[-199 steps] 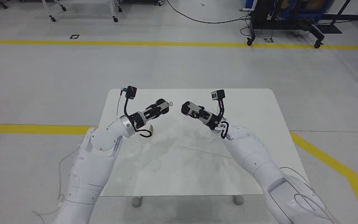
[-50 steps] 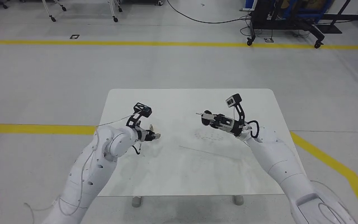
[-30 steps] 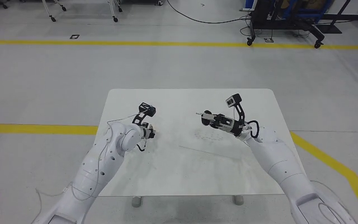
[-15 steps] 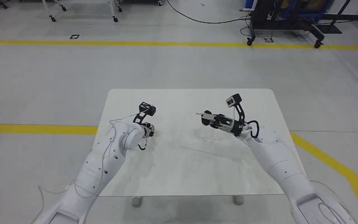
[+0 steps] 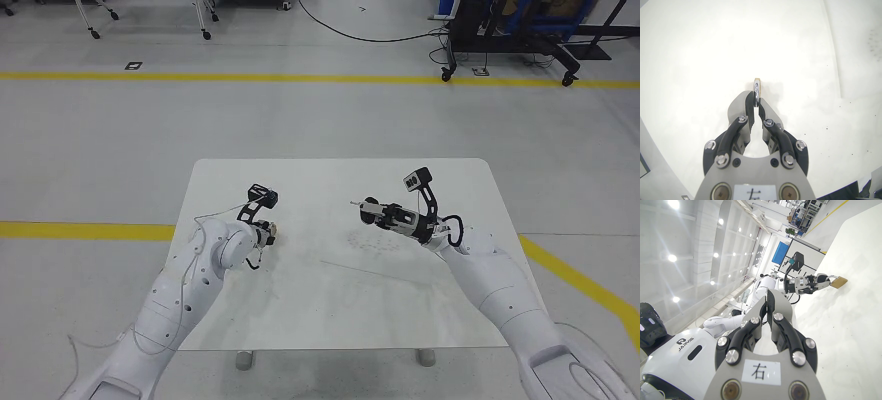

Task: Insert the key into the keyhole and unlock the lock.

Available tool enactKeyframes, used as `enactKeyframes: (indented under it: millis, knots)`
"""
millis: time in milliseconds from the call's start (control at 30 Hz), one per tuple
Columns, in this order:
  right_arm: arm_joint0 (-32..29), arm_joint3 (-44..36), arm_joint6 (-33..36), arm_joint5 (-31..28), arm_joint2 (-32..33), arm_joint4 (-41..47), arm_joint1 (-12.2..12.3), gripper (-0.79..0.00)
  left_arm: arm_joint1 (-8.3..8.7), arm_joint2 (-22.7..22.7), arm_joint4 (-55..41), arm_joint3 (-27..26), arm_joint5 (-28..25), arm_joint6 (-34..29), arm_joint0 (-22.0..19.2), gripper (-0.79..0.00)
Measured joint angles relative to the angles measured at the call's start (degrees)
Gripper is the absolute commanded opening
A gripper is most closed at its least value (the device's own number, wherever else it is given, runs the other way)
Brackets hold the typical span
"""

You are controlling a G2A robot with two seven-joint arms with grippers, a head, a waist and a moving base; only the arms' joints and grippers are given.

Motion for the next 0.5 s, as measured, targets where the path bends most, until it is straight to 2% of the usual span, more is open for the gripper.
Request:
enactKeyframes:
  millis: [267, 500]
  knots:
    - [0.0, 0.0, 0.0, 0.0, 0.0, 0.0, 0.0, -0.785, -0.22, -0.2, -0.3, 1.0, -0.9, 0.1, -0.4, -0.579]
    - [0.0, 0.0, 0.0, 0.0, 0.0, 0.0, 0.0, -0.785, -0.49, -0.4, -0.5, 1.8, -1.3, 2.1, -0.7, -0.585]
